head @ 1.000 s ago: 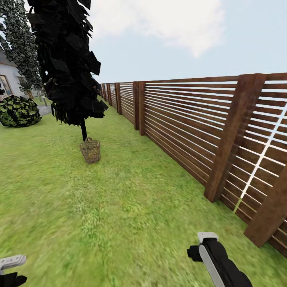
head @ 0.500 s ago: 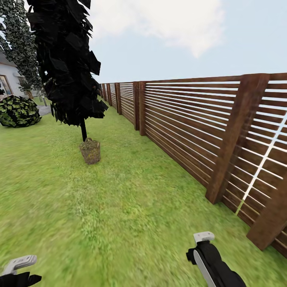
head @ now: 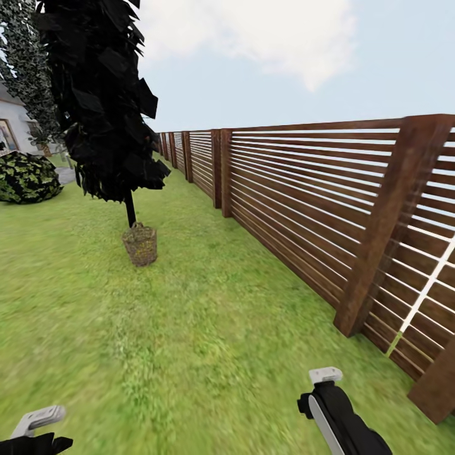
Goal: Take the three Easter eggs out of the wicker basket on the lawn in the garden, then place them on the lawn next to a single tree (choose any tree) so that all three eggs are next to the same tree and none are left in the basket.
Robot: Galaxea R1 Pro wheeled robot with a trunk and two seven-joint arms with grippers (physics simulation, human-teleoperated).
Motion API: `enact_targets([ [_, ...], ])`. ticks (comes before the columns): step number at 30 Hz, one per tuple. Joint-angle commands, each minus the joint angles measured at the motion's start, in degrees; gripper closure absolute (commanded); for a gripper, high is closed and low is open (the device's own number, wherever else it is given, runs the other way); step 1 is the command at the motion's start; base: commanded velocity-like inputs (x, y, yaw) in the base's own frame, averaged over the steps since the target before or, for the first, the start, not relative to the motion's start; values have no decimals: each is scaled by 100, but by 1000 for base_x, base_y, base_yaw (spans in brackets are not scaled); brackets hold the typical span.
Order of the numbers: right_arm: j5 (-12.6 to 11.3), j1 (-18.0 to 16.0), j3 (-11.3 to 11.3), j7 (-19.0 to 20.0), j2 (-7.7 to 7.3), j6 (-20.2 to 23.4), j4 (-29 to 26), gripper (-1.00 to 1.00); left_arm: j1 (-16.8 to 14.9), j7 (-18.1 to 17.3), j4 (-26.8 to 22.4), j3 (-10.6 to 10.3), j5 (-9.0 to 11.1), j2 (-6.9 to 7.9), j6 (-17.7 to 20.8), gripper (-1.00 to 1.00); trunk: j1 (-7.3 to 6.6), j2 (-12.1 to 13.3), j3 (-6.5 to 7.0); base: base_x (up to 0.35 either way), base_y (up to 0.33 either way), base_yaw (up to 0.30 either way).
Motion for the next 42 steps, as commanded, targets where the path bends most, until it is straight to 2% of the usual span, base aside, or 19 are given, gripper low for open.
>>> enact_targets([
  [1, -59, -5, 17, -59, -7, 16, -4, -100, 0, -7, -6, 8, 17, 1, 31, -100, 4, -3, -5, 324, 0, 0],
  [7, -55, -7, 14, -66, -17, 16, -3, -100, 0, -11, 16, 13, 9, 8, 31, -100, 4, -3, -5, 324, 0, 0],
  [13, -55, -7, 13, -68, -22, 16, 3, -100, 0, -17, 133, 56, -127, 84, 22, -100, 4, -3, -5, 324, 0, 0],
  [36, -57, -8, 13, -68, -25, 16, 5, -100, 0, -33, 108, 39, -121, 77, 31, -100, 4, -3, -5, 324, 0, 0],
  [42, -62, -8, 20, -60, -18, 16, 181, -100, 0, -34, 116, 34, -117, 66, 40, -100, 4, -3, -5, 324, 57, 0],
])
